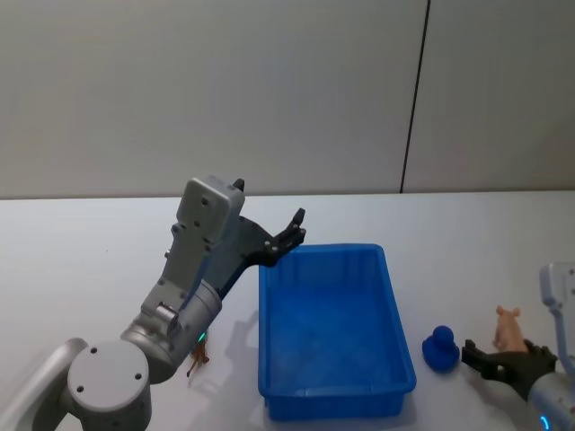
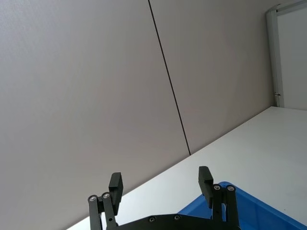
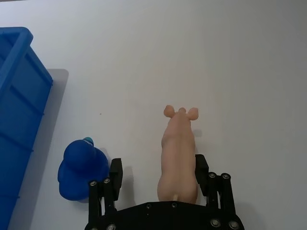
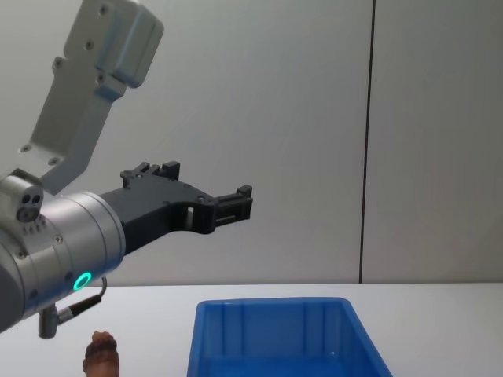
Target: Pick up the two dolls from the table and place them into the box.
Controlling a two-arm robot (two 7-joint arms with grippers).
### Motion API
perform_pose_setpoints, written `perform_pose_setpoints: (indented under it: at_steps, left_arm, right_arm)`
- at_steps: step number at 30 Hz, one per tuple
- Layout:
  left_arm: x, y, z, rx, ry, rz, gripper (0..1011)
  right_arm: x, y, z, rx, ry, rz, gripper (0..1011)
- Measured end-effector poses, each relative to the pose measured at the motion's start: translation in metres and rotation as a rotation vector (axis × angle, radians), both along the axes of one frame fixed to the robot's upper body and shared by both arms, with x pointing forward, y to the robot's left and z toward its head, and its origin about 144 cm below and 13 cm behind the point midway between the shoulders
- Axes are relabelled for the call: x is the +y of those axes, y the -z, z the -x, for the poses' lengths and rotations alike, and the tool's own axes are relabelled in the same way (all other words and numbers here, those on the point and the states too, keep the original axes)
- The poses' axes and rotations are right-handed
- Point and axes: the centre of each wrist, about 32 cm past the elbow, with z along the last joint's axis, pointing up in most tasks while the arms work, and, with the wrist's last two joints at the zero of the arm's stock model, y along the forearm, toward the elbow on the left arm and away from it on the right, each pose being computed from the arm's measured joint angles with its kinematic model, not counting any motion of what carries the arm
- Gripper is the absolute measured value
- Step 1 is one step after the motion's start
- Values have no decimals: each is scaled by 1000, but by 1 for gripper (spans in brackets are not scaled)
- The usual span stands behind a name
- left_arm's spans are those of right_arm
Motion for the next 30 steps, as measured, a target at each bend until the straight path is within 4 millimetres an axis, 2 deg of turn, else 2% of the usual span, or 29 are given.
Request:
perform_pose_setpoints:
  at_steps: [5,7,8,9,11,16,19,21,30]
  left_arm:
    - [0,0,0,0,0,0,1001]
    - [0,0,0,0,0,0,1001]
    - [0,0,0,0,0,0,1001]
    - [0,0,0,0,0,0,1001]
    - [0,0,0,0,0,0,1001]
    - [0,0,0,0,0,0,1001]
    - [0,0,0,0,0,0,1001]
    - [0,0,0,0,0,0,1001]
    - [0,0,0,0,0,0,1001]
  right_arm:
    - [1,1,-1,6,-2,-3,831]
    - [2,2,-1,8,-3,-4,739]
    - [2,2,-1,9,-3,-5,739]
    - [2,2,-2,10,-3,-5,682]
    - [2,2,-2,11,-3,-6,641]
    - [3,3,-2,13,-4,-7,455]
    - [3,3,-3,14,-5,-7,394]
    - [3,3,-3,14,-5,-7,368]
    - [3,1,-2,-27,-8,17,369]
